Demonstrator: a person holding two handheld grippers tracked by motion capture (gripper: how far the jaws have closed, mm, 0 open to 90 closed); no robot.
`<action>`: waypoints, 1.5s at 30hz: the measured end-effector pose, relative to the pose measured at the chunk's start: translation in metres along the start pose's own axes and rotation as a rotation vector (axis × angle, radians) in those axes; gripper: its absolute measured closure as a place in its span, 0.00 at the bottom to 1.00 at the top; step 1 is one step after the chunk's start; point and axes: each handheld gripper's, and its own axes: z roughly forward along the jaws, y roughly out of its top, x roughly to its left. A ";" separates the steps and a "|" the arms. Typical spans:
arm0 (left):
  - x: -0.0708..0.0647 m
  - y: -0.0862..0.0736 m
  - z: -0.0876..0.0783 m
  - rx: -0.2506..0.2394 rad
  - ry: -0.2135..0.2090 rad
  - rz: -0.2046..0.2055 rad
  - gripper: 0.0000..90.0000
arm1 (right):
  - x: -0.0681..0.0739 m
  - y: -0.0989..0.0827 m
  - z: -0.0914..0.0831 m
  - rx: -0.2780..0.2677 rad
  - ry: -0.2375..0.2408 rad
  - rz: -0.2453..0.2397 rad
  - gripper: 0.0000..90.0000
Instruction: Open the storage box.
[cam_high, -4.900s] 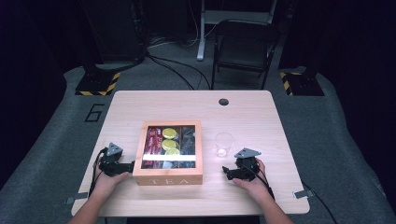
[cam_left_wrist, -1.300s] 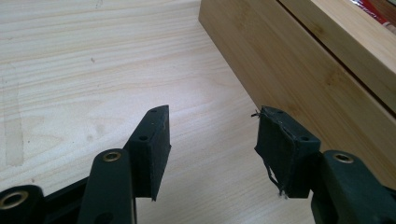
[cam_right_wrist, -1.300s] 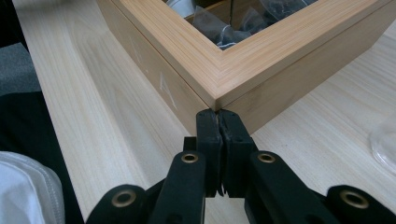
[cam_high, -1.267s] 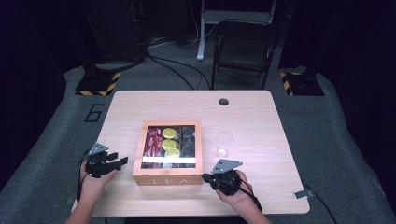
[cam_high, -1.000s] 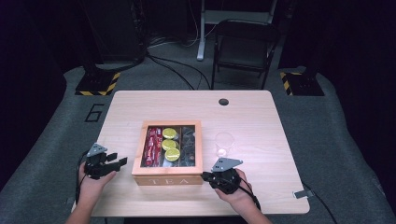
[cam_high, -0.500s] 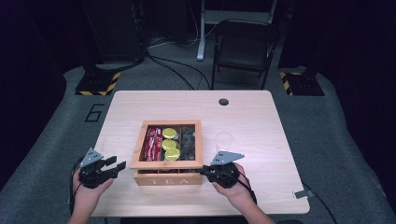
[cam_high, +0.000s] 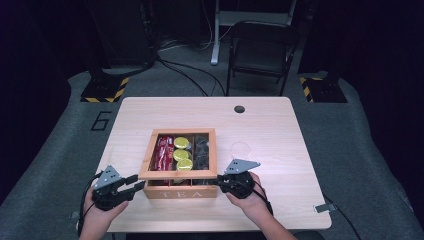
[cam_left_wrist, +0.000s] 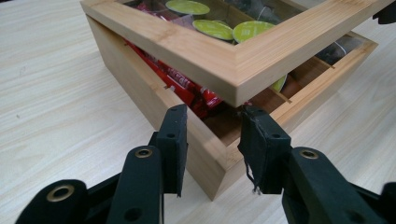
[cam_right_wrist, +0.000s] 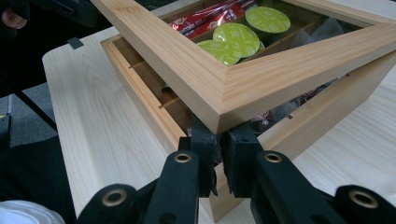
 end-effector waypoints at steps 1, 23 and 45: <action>-0.001 0.001 0.000 -0.006 0.007 0.004 0.70 | 0.000 0.000 0.000 0.001 -0.001 0.000 0.92; -0.003 0.027 -0.001 -0.053 0.074 0.023 0.63 | -0.002 0.016 -0.009 -0.046 -0.098 0.014 0.63; 0.017 0.088 -0.002 -0.088 0.087 -0.024 0.62 | -0.018 0.075 -0.023 -0.105 -0.164 -0.026 0.61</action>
